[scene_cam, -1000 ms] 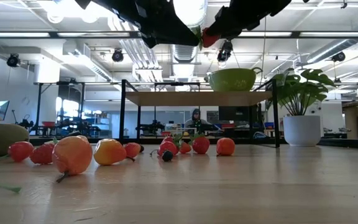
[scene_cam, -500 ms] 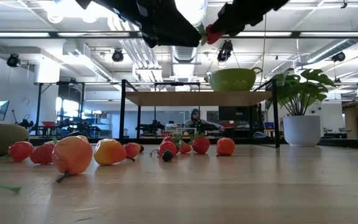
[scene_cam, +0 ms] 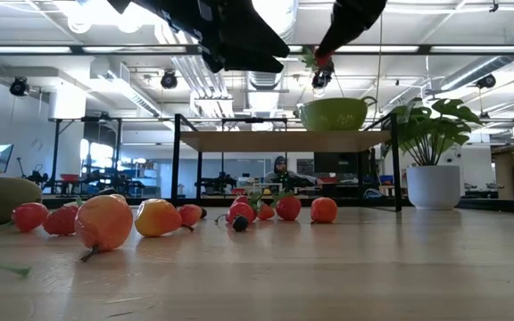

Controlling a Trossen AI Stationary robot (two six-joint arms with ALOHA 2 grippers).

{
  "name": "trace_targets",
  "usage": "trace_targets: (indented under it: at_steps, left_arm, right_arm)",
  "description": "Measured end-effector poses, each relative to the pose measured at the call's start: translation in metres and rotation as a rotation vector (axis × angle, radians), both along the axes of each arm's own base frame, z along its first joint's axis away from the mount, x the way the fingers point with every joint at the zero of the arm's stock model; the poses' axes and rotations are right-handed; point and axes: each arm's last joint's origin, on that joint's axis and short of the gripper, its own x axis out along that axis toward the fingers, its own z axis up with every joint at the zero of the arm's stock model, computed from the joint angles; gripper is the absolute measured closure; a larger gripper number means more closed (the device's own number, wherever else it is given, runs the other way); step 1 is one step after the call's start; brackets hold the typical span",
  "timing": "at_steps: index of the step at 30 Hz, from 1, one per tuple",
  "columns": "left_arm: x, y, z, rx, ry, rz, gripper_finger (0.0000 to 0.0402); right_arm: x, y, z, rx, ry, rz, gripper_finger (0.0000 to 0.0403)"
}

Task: Build produce basket
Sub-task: Put the strawberry into the green basket

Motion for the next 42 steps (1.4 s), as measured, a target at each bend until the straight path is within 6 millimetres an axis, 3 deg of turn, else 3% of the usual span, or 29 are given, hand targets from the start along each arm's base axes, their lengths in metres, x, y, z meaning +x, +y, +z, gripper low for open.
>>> trace_targets:
  at_steps: [7, 18, 33, 42]
  left_arm:
    - [0.000, 0.000, 0.000, -0.016, 0.002, 0.006, 0.0156]
    - [-0.001, 0.000, -0.002, -0.018, 0.006, 0.007, 0.0156]
    - [-0.002, 0.000, -0.005, -0.016, 0.017, 0.007, 0.0157]
    - [-0.002, 0.000, -0.005, -0.016, 0.017, 0.007, 0.0156]
  right_arm:
    - [-0.013, -0.050, 0.012, -0.028, -0.013, -0.153, 0.0261]
    - [-0.042, -0.109, 0.006, 0.078, -0.010, -0.307, 0.0266]
    - [-0.061, -0.126, -0.015, 0.132, 0.096, -0.401, 0.0265]
    - [-0.063, -0.127, -0.017, 0.134, 0.101, -0.409, 0.0223]
